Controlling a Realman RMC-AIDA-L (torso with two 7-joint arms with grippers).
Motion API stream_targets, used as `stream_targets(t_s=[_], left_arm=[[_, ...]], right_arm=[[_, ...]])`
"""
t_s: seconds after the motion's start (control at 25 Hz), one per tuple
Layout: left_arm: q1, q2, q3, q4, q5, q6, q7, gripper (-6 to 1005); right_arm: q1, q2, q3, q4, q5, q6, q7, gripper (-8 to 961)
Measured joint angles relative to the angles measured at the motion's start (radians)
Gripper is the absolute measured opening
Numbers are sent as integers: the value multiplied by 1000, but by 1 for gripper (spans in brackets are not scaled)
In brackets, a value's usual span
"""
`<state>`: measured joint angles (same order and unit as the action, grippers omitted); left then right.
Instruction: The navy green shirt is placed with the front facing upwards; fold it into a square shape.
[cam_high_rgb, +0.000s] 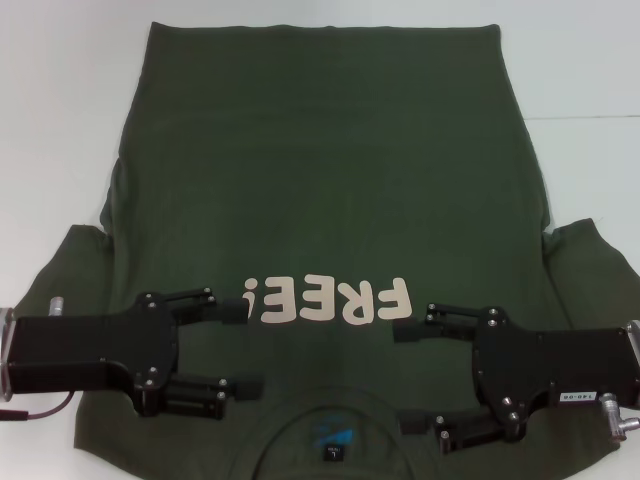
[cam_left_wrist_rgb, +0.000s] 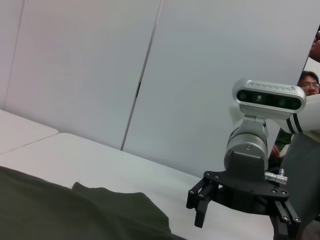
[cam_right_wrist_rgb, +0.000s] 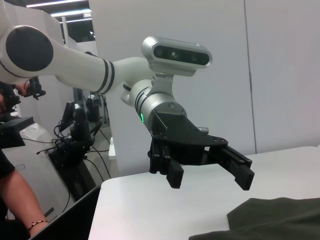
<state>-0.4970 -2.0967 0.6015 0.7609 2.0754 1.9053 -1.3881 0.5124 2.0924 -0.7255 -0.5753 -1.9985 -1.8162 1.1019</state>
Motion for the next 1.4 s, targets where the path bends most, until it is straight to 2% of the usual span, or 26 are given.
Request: stream_targets(t_s=[1.16, 1.28, 1.4], left_arm=[[0, 0, -5, -2, -5, -1, 2, 918], [-1, 0, -5, -2, -6, -2, 2, 917], [-3, 0, -4, -2, -7, -10, 3, 917]], right_arm=[[18, -4, 3, -36, 17, -12, 8, 944], [10, -5, 48, -79, 39, 10, 55, 944], [-2, -3, 113, -181, 59, 71, 158, 944]])
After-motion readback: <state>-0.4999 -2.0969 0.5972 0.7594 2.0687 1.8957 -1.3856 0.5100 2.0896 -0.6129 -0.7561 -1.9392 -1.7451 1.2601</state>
